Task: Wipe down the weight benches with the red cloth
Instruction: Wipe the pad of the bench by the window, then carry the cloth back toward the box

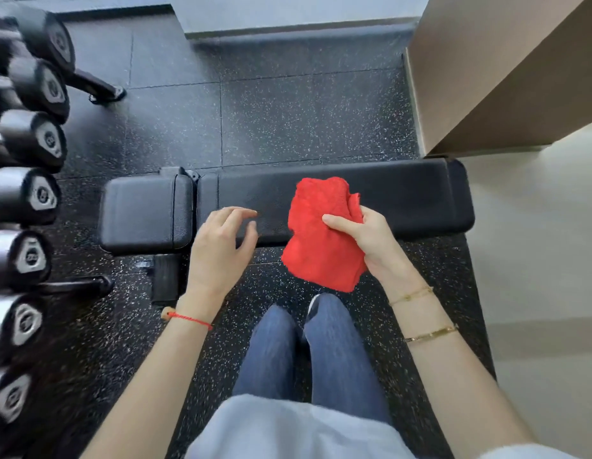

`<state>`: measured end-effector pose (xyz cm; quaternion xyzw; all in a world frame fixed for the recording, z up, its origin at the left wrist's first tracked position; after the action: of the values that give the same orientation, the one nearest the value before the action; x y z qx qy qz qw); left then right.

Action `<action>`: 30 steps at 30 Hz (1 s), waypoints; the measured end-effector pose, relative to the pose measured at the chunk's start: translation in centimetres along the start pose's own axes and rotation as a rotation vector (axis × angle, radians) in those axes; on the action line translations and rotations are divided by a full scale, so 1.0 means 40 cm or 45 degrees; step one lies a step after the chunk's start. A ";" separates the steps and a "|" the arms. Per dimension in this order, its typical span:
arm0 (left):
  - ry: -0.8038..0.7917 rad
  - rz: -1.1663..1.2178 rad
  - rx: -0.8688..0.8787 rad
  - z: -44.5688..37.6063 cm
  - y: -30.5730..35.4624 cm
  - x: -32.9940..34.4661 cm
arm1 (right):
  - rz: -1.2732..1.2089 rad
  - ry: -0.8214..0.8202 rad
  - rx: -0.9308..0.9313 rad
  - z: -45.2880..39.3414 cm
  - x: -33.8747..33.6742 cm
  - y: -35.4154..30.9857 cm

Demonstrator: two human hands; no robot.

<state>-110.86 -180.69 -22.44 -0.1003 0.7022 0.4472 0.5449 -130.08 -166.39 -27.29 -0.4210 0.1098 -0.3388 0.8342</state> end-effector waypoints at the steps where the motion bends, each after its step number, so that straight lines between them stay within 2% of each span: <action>1: -0.004 0.004 -0.005 0.017 0.036 -0.050 | -0.009 -0.001 0.002 0.052 0.001 -0.035; 9: 0.004 0.041 0.094 0.128 0.222 -0.298 | -0.095 0.026 -0.067 0.340 0.006 -0.213; 18: 0.112 0.078 0.047 0.253 0.214 -0.415 | -0.087 0.010 -0.125 0.485 0.077 -0.206; 26: 0.266 -0.034 -0.083 0.417 0.133 -0.505 | -0.069 -0.215 -0.122 0.535 0.179 -0.155; 30: 0.376 -0.059 -0.256 0.514 0.120 -0.516 | 0.051 -0.409 -0.105 0.535 0.211 -0.155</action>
<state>-92.02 -169.87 -2.45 -0.2349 0.7238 0.4830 0.4331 -116.70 -161.09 -8.31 -0.5013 -0.0029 -0.2455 0.8297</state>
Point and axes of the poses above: each hand's wrist, its own z-axis away from the middle knuckle, its own x-axis out of the palm, y = z × x, the point moved 8 cm from there along -z, towards the middle knuckle, and after that the axes turned 4 degrees about -y, right-handed, at the moved point
